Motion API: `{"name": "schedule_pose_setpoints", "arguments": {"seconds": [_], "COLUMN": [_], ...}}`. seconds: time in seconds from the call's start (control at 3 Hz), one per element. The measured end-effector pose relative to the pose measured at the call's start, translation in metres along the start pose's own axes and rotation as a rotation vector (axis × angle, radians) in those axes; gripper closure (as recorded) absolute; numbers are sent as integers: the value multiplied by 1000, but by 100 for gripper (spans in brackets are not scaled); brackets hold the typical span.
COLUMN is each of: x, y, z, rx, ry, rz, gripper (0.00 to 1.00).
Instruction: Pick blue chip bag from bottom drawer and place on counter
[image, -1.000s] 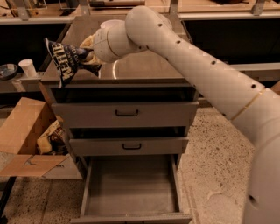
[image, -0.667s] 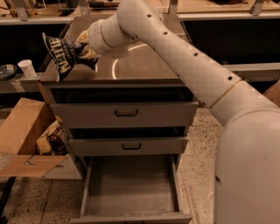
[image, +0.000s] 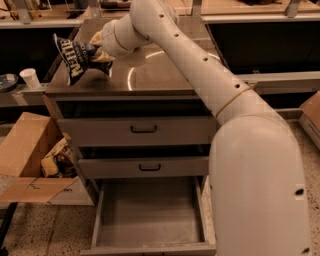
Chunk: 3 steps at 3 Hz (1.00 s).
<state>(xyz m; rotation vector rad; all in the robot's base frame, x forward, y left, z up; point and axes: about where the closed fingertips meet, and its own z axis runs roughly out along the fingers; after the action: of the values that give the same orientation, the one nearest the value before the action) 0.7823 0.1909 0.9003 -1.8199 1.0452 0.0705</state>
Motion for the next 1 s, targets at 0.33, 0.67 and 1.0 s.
{"name": "schedule_pose_setpoints", "arguments": {"seconds": [0.33,0.67,1.0], "x": [15,23,27], "y": [-10,-20,-26], "z": [4,7,10], "rx": [26,52,68], "ry": [27,43,45], "rz": [33,57,79], "gripper": [58,35,11]}}
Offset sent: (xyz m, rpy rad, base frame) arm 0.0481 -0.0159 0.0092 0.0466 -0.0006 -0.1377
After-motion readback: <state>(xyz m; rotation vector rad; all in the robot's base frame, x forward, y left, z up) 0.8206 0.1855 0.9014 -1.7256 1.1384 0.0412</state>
